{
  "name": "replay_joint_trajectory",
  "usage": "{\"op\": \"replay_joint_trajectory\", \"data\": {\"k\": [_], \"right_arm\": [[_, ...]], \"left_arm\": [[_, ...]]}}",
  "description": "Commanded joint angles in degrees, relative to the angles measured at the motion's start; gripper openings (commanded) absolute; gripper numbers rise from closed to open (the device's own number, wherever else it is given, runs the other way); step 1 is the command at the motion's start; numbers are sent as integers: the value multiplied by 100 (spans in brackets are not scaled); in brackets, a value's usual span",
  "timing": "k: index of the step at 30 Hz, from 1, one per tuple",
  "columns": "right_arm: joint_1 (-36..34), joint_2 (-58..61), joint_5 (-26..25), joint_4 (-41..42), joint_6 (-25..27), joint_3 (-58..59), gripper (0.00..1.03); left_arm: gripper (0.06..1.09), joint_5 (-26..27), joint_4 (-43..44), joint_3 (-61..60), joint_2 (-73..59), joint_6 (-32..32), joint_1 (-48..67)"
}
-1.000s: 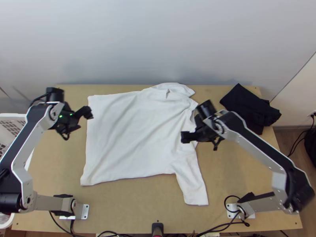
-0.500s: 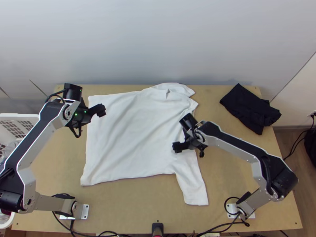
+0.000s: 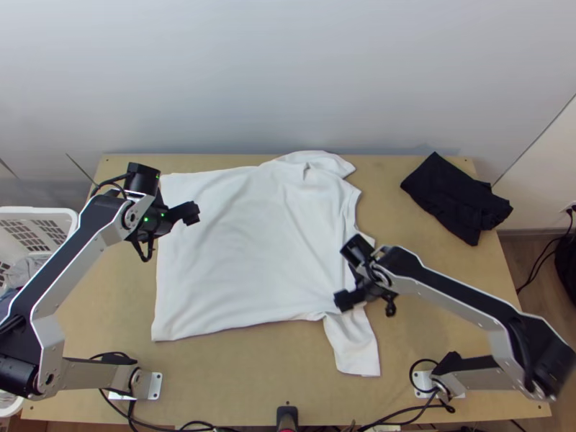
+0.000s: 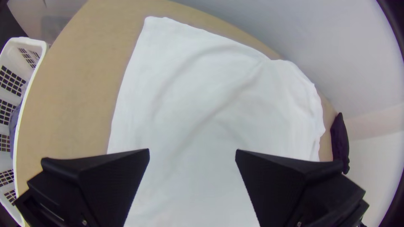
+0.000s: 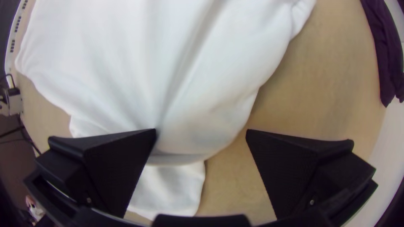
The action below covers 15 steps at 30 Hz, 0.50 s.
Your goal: Fold the t-shirt
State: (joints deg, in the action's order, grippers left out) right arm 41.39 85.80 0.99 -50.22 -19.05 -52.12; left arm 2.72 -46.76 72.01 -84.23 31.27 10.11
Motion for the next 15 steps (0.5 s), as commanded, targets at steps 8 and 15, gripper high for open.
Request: {"op": "replay_joint_trajectory", "data": {"k": [8, 15], "right_arm": [[985, -1215, -3, -1131, 279, 773, 99], [-96, -1382, -12, -1315, 156, -325, 99]], "left_arm": [[105, 0, -219, -293, 222, -130, 202], [105, 9, -527, -547, 811, -156, 264]]}}
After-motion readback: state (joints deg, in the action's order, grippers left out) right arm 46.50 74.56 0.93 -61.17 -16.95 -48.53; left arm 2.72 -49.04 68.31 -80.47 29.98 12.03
